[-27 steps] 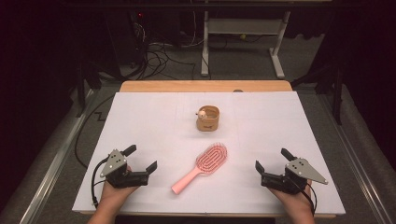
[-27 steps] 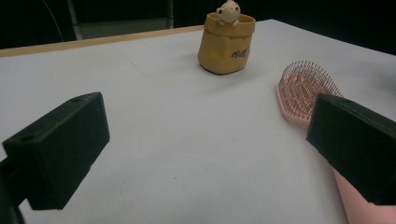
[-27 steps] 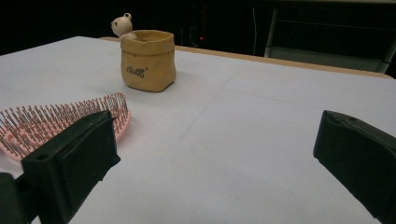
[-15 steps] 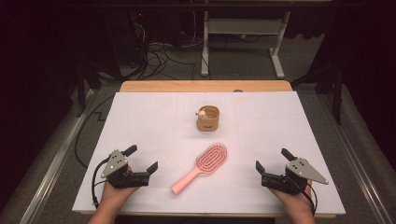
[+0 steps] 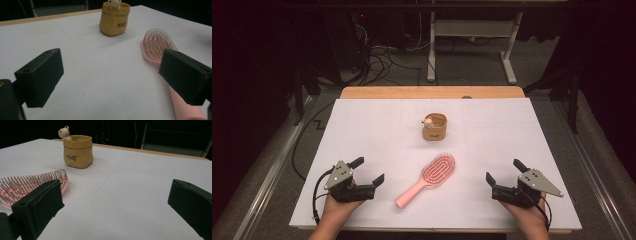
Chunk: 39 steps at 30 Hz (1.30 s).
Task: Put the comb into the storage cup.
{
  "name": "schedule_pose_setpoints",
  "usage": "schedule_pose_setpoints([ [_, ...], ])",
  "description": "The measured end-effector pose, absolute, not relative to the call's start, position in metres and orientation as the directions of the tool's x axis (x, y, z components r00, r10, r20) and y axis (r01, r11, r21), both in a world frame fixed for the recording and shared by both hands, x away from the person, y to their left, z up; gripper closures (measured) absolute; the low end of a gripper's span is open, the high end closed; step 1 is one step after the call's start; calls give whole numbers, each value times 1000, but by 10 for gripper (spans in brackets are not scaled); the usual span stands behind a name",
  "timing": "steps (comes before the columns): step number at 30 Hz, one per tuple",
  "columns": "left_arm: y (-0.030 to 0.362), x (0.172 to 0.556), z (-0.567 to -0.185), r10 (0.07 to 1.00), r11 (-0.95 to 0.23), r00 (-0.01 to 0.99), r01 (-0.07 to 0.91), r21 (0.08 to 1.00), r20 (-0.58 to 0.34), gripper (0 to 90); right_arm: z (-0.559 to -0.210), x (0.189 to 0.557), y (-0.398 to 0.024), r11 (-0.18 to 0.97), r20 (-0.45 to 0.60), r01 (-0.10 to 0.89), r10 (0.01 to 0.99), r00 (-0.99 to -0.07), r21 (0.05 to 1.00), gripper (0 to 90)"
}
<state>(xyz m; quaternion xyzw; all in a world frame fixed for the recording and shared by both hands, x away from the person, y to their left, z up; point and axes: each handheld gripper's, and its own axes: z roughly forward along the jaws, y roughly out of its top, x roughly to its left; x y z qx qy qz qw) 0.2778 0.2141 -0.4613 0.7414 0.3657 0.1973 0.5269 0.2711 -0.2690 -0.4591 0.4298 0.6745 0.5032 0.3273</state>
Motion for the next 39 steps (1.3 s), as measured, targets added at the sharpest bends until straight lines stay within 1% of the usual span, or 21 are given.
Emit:
schedule_pose_setpoints([
  [7,194,273,-460,694,-239,715,349,906,-92,141,-459,271,-269,127,-11,251,909,-417,960,2],
  [15,171,270,-459,631,-330,769,385,862,-102,155,-459,271,-269,125,-9,254,909,-416,959,2],
  [20,158,267,-461,618,-389,783,383,838,-70,163,-460,271,-269,128,-11,253,908,-419,959,2],
  [28,139,267,-469,605,-508,796,404,761,-19,174,-460,272,-269,122,-5,257,910,-415,959,2],
  [31,134,266,-472,593,-535,805,412,737,-20,185,-460,272,-270,121,-4,257,910,-414,959,2],
  [35,130,266,-475,582,-566,813,422,709,-20,221,-460,272,-270,122,-5,256,910,-415,959,2],
  [39,125,265,-477,566,-593,824,424,685,-20,277,-459,272,-269,123,-6,256,910,-414,959,2],
])
